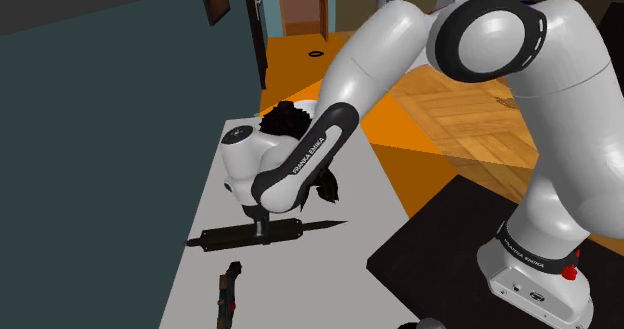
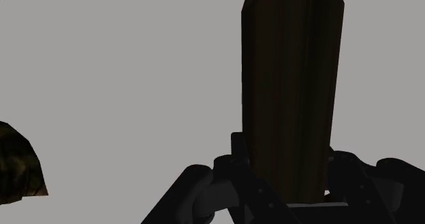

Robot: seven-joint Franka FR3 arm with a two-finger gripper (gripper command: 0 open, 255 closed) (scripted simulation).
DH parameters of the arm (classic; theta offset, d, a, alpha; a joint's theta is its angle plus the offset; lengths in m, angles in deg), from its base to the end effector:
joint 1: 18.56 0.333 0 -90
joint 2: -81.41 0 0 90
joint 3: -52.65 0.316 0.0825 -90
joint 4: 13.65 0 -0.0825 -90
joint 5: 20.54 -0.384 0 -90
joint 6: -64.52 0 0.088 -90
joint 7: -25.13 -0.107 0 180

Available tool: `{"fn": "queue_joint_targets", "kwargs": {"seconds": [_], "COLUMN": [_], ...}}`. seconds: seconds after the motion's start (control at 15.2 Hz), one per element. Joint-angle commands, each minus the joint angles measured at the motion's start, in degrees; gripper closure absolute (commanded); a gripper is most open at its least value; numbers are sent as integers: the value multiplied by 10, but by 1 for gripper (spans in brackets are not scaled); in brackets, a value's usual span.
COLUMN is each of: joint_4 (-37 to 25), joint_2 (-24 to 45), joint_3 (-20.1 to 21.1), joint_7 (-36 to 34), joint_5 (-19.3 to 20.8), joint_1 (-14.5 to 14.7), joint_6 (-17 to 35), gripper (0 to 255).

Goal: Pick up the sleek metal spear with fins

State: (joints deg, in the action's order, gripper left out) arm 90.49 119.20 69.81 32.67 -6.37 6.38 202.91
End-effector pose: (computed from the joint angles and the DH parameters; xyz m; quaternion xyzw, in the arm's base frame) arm 0.4878 0.4233 0.1850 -0.8782 -0.4781 0.0135 0.0070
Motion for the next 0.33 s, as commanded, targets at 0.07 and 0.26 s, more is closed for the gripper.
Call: {"fn": "queue_joint_targets", "kwargs": {"seconds": [0.07, 0.26], "joint_4": [4, 5], "joint_2": [-19, -25], "joint_3": [6, 7], "joint_7": [3, 4], "joint_5": [-6, -8], "joint_1": [-4, -5], "joint_6": [-14, -20], "gripper": [255, 255]}}
